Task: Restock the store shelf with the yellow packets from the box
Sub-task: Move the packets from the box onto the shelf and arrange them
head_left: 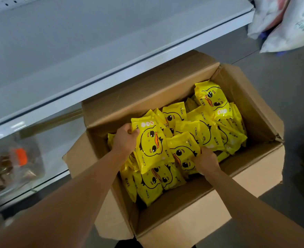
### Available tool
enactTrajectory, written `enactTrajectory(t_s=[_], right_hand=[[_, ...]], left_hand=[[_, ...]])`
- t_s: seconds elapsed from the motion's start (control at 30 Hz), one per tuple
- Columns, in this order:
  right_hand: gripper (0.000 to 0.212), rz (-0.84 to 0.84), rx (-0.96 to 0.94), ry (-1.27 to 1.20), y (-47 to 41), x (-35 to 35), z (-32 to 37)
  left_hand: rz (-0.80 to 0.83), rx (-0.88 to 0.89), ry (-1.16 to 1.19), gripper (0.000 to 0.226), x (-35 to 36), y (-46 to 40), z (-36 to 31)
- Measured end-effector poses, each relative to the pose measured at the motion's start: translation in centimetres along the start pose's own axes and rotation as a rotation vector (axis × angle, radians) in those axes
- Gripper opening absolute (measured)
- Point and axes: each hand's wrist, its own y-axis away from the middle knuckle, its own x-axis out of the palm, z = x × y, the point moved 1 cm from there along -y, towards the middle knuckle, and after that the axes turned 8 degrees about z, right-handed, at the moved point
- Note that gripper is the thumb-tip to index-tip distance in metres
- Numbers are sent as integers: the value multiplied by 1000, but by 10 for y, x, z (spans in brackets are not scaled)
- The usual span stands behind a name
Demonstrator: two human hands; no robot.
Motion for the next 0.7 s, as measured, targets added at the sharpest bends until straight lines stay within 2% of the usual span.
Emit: enactTrajectory(t_s=[0.07, 0.17, 0.23, 0.3, 0.47, 0.7], right_hand=[[20, -64, -72, -63, 9, -4, 4], [8, -186, -205, -134, 30, -17, 17], [18, -262, -290, -162, 47, -29, 28], [19, -319, -356, -174, 62, -45, 38], [15, -392, -514, -124, 105, -89, 68], [23, -437, -784, 21, 182, -141, 129]], left_hand=[[-39, 44, -9, 14, -6, 5, -4], [-92, 119, -24, 19, -20, 17, -17], [-113, 159, -43, 19, -31, 29, -28], [-133, 193, -66, 18, -43, 42, -41], [-192, 335, -136, 23, -83, 89, -81], [-389, 443, -189, 17, -153, 169, -126]])
